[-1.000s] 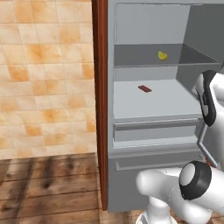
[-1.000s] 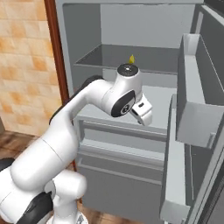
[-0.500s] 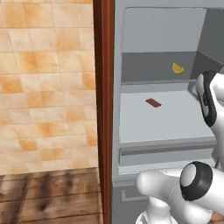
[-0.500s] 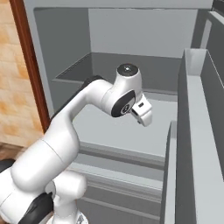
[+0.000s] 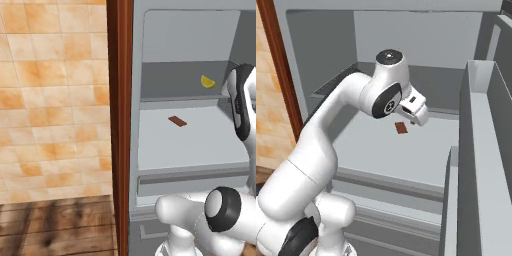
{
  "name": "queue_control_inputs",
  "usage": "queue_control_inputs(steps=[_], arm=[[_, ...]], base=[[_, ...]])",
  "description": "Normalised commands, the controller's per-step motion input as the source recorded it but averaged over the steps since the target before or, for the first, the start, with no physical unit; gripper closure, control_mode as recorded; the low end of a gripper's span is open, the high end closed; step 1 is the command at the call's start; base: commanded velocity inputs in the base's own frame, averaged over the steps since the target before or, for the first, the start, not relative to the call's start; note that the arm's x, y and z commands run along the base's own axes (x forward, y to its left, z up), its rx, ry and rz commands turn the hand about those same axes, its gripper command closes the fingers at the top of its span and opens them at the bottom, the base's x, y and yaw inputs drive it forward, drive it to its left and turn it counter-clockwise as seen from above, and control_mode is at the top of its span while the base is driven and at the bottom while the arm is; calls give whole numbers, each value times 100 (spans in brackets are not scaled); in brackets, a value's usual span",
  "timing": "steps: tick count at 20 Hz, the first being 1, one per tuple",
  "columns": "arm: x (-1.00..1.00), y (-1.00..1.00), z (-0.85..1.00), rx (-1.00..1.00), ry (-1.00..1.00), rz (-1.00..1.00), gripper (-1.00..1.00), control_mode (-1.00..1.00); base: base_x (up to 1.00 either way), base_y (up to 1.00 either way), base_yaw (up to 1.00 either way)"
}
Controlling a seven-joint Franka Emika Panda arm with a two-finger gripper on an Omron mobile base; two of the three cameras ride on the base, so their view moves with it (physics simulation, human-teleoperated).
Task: Take the lemon wedge from the fridge and place it on the plate with fish on the dining counter.
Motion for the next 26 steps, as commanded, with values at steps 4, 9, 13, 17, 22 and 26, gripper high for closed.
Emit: queue_control_inputs(steps=[4,9,13,17,22,26], arm=[[-50,33,52,-39,-44,29,-100,-100],[-1,5,7,-20,-28,18,-100,-100],[68,22,16,0,-11,6,-100,-100],[60,14,34,0,-8,3,-100,-100],[23,0,4,0,1,0,-100,-100],[29,0,-6,0,0,0,-100,-100]], base=[[0,0,0],[0,0,0],[0,0,0],[0,0,0],[0,0,0],[0,0,0]])
